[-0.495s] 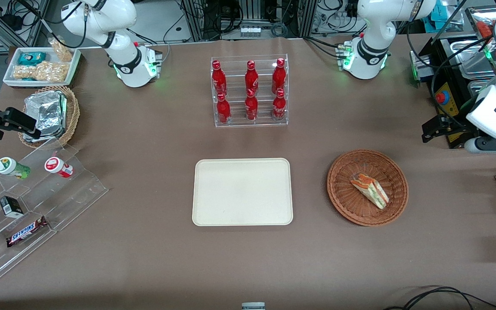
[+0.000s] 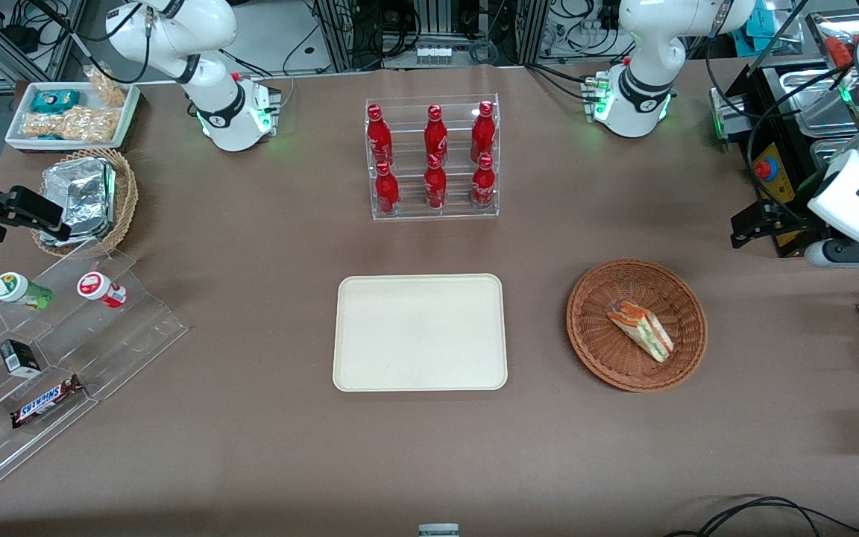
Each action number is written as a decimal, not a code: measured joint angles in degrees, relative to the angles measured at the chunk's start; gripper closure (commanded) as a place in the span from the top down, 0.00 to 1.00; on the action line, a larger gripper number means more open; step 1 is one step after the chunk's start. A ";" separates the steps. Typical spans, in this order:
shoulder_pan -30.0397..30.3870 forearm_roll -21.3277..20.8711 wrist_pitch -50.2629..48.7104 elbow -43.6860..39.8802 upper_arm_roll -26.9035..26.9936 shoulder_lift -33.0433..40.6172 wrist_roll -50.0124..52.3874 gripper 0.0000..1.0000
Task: Place sandwich from basket to tray
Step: 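Move the left gripper over the wicker basket toward the sandwich, then lower the left gripper and close it on the wrapped sandwich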
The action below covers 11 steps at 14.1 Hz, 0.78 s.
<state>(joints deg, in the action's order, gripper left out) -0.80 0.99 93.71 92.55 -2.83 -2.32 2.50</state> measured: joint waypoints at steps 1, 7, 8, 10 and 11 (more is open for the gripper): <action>0.00 0.00 -0.03 0.04 0.00 -0.12 0.00 1.00; -0.69 0.00 9.62 8.66 -0.18 -2.10 2.63 1.00; -1.38 0.00 13.90 11.84 -0.23 -2.52 4.99 1.00; -3.07 -0.01 21.51 17.85 -0.32 -3.24 11.26 1.00; -4.10 -0.01 25.26 20.66 -0.35 -3.55 15.20 1.00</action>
<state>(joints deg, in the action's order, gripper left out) -4.90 0.98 118.97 113.21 -3.18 -5.87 17.70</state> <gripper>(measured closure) 0.000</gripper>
